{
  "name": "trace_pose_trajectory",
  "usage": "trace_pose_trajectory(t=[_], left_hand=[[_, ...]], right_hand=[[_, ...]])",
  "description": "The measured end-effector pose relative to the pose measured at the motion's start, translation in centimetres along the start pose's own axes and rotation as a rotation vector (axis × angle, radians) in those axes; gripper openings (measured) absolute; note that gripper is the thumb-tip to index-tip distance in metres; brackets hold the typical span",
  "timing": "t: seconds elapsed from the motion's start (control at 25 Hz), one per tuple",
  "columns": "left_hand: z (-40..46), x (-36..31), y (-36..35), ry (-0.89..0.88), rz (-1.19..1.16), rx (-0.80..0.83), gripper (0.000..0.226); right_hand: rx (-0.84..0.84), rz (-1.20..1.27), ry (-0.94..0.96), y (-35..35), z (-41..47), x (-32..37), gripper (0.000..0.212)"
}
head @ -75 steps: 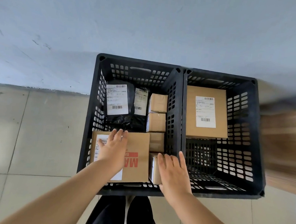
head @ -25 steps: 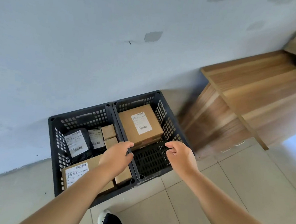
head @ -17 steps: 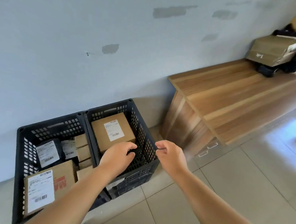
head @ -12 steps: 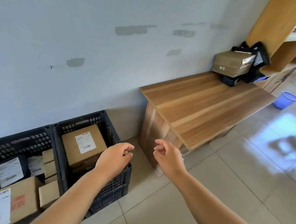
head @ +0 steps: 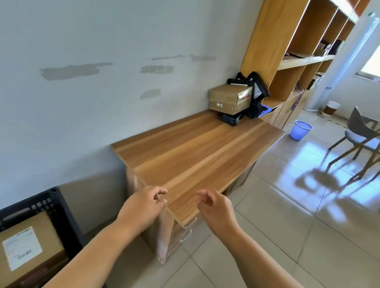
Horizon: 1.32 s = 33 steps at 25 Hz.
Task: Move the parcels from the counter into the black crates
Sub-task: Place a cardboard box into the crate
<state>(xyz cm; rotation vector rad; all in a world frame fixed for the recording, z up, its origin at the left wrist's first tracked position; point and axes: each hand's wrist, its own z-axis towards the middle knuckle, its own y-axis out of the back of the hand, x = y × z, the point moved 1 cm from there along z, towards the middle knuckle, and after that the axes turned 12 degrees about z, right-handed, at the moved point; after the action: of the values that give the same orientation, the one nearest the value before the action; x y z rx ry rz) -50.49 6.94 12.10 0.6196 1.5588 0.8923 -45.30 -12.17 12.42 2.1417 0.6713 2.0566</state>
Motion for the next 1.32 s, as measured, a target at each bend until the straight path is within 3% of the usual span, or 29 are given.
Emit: trace_pose_trajectory(t=[0.4,0.64,1.04,1.32], left_hand=[[20.2,-10.7,-2.4,-0.148,-0.041,0.043,0.027],[29.2,-17.3,-8.3,-0.148,-0.026,0.111,0.025],[42.9,-34.2,-18.2,-0.04,-0.086,0.039,0.018],[51.2,-37.3,-22.3,0.13,-0.171,-0.006,0.015]], right_hand=[[-0.186,0.065,0.001,12.7,17.1,0.1,0.025],[-0.199,0.072,-0.032,20.9,25.5,-3.8,0.022],[-0.071,-0.048,0.038,42.0,41.3,-8.7,0.02],[0.053,-0.073,0.063,48.5,52.2,-11.0,0.023]])
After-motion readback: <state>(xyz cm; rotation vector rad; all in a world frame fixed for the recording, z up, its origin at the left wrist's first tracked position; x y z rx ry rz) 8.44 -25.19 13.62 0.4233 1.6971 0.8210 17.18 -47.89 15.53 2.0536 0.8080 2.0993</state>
